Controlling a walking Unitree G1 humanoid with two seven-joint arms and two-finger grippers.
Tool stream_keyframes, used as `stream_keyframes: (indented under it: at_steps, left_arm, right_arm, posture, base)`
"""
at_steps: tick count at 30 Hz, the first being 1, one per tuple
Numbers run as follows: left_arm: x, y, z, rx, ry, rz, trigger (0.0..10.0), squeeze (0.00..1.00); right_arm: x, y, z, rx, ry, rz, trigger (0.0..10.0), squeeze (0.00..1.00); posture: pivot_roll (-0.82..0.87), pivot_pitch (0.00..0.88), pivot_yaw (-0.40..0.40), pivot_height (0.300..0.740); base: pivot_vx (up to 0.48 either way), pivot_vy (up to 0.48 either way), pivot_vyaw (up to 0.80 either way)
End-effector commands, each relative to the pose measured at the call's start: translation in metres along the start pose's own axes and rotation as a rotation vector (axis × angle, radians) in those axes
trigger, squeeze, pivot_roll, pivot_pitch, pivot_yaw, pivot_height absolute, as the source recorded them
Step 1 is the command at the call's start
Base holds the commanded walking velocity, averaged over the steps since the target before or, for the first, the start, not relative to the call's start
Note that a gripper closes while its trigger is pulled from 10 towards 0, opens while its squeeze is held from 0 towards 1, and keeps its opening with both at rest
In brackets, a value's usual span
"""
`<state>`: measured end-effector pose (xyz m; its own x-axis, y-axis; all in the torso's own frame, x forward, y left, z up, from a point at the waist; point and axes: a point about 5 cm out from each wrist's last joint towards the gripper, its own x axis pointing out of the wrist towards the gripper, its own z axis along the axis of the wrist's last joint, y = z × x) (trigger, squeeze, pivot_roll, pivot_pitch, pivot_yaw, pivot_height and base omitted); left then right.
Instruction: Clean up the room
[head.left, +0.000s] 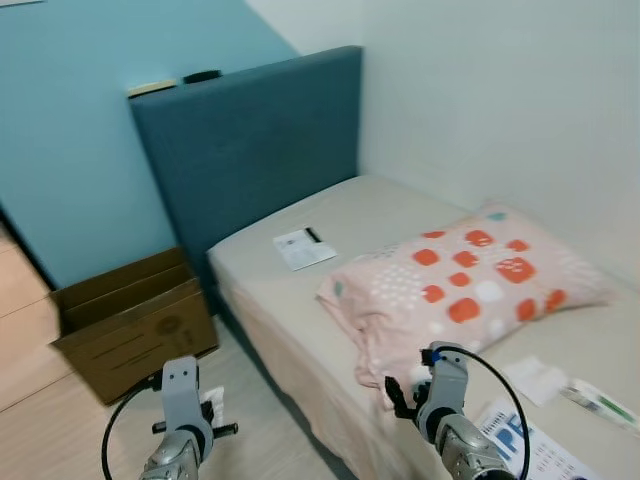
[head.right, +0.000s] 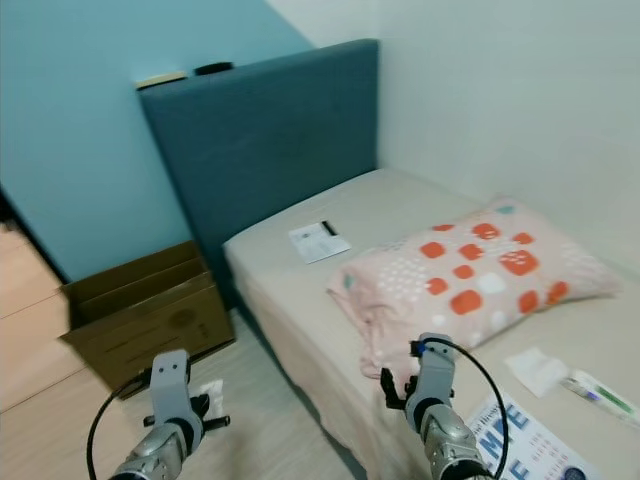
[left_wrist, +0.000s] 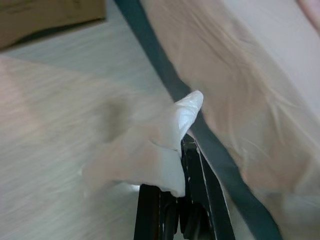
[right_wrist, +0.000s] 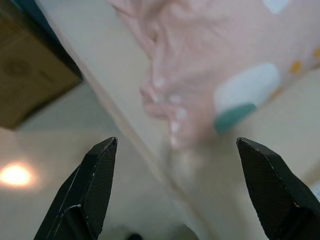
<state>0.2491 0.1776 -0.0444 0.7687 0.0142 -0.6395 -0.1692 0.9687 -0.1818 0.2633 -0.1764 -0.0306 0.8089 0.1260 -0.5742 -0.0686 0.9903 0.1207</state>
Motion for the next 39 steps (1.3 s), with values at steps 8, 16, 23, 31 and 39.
stream_keyframes:
  at_steps: [8,16,23,31,39]
  left_arm:
    - [-0.002,-0.006,-0.008,-0.013,0.007,-0.006,10.0,0.00]
    - [-0.001,-0.017,-0.006,0.111,-0.004,-0.084,10.0,0.00]
    - [0.002,-0.018,0.005,0.088,-0.038,-0.099,10.0,0.00]
    - [0.002,-0.027,0.006,0.184,-0.042,-0.150,10.0,0.00]
    - [0.003,-0.030,0.009,0.161,-0.045,-0.179,10.0,0.00]
  right_arm:
    - [0.001,0.009,-0.009,-0.080,0.075,0.048,10.0,0.00]
    - [0.003,0.025,-0.008,-0.119,0.061,0.118,10.0,0.00]
    - [0.002,0.025,-0.011,-0.117,0.067,0.111,10.0,0.00]
    - [0.002,0.021,-0.013,-0.070,0.084,0.073,10.0,0.00]
    - [0.001,0.013,-0.015,-0.055,0.100,0.003,10.0,0.00]
  posture:
    - [-0.17,0.010,-0.080,0.700]
    - [-0.15,0.019,-0.050,0.700]
    - [-0.15,0.026,-0.040,0.700]
    - [-0.15,0.028,-0.029,0.700]
    - [-0.14,0.032,-0.021,0.700]
  base:
    - [0.000,0.000,0.00]
    - [0.000,-0.136,0.29]
    - [0.000,-0.060,0.76]
    - [0.000,-0.352,0.19]
    - [0.000,0.000,0.00]
